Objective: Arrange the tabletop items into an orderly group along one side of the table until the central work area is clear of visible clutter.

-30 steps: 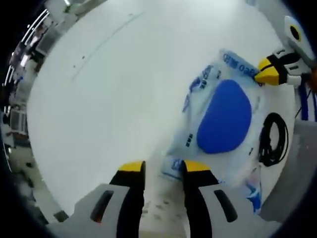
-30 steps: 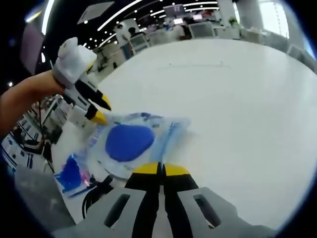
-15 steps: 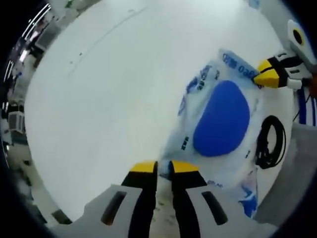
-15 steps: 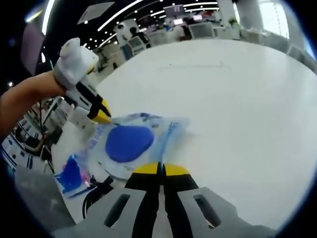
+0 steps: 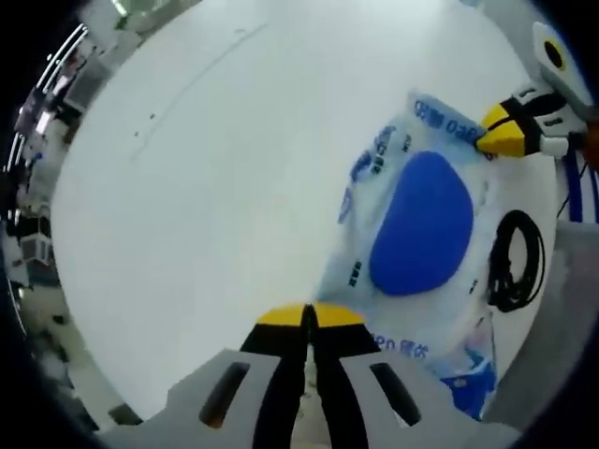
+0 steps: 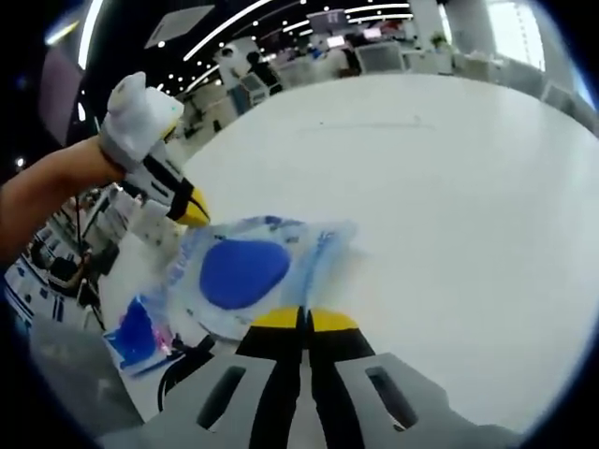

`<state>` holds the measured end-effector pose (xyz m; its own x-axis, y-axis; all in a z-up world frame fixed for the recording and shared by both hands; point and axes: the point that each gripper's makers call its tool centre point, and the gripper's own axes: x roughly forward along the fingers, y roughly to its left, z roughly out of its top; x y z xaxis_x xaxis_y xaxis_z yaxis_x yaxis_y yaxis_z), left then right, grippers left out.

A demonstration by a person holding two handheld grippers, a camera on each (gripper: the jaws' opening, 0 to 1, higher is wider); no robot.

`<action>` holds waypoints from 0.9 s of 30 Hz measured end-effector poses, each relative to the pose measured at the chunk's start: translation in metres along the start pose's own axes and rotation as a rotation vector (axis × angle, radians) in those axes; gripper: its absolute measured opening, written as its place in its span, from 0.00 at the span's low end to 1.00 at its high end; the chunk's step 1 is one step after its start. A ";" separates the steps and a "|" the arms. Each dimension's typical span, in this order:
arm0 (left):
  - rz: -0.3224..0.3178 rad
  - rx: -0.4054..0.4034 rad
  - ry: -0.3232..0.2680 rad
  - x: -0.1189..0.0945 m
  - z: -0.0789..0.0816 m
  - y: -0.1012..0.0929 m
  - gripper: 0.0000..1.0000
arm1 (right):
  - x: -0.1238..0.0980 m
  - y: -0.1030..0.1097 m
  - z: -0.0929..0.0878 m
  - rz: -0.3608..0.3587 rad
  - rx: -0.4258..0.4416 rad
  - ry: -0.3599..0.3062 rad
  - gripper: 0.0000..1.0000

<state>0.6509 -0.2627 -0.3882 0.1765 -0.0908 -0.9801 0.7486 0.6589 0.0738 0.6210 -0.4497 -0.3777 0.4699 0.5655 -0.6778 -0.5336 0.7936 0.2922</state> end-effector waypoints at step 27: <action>-0.050 -0.146 0.070 0.000 -0.012 -0.011 0.09 | 0.001 -0.001 -0.001 -0.003 0.016 0.001 0.02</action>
<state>0.6348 -0.2606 -0.3916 0.0923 -0.0777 -0.9927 0.6539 0.7566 0.0016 0.6209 -0.4501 -0.3790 0.4712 0.5627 -0.6792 -0.5205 0.7991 0.3009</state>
